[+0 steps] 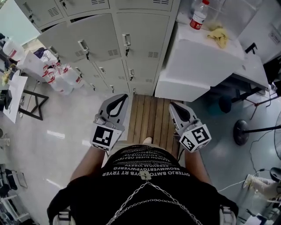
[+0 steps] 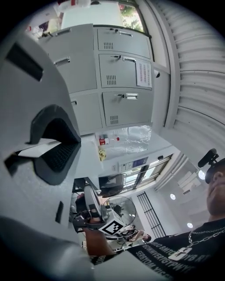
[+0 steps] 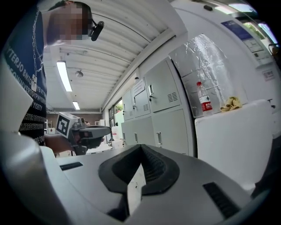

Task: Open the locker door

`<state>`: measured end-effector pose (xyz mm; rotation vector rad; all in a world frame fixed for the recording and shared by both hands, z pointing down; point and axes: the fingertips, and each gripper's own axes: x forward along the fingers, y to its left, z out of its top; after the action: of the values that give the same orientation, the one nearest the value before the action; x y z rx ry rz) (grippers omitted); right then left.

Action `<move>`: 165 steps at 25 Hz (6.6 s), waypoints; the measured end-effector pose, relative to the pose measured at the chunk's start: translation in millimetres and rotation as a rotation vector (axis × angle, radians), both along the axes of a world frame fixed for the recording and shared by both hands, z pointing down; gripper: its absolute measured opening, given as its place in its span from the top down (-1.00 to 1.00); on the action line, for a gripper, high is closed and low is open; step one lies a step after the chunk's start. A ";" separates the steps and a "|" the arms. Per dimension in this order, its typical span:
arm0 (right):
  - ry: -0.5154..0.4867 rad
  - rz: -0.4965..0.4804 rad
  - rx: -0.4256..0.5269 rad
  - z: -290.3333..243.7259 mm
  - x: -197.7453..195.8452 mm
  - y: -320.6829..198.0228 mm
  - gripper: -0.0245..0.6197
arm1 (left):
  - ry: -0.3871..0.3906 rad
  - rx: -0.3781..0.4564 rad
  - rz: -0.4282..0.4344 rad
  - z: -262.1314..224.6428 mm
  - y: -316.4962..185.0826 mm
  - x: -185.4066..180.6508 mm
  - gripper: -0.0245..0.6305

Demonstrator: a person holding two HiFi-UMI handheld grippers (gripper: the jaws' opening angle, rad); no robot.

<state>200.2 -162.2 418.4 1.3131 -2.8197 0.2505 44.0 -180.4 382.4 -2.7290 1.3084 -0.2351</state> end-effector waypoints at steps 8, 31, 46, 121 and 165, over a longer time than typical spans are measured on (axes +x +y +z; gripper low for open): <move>-0.005 -0.054 -0.023 11.1 -6.2 -33.8 0.93 | 0.003 -0.038 -0.076 14.7 -25.6 -10.9 0.92; 0.057 -0.074 -0.052 14.2 -65.9 -199.5 0.93 | 0.030 -0.046 -0.063 23.7 -197.1 -55.4 0.92; 0.115 -0.115 -0.114 44.6 -126.3 -304.5 0.87 | 0.015 -0.052 -0.067 27.2 -273.0 -101.1 0.92; 0.075 -0.012 -0.315 96.1 -88.6 -232.8 0.89 | -0.027 -0.055 0.002 24.7 -161.7 -25.0 0.92; 0.133 0.075 -0.248 97.7 1.1 -162.9 0.61 | -0.014 -0.041 0.086 19.7 -142.3 25.7 0.92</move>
<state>201.3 -325.2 516.1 1.3281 -2.5360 0.4781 69.7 -322.7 402.1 -2.8044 1.1921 -0.2750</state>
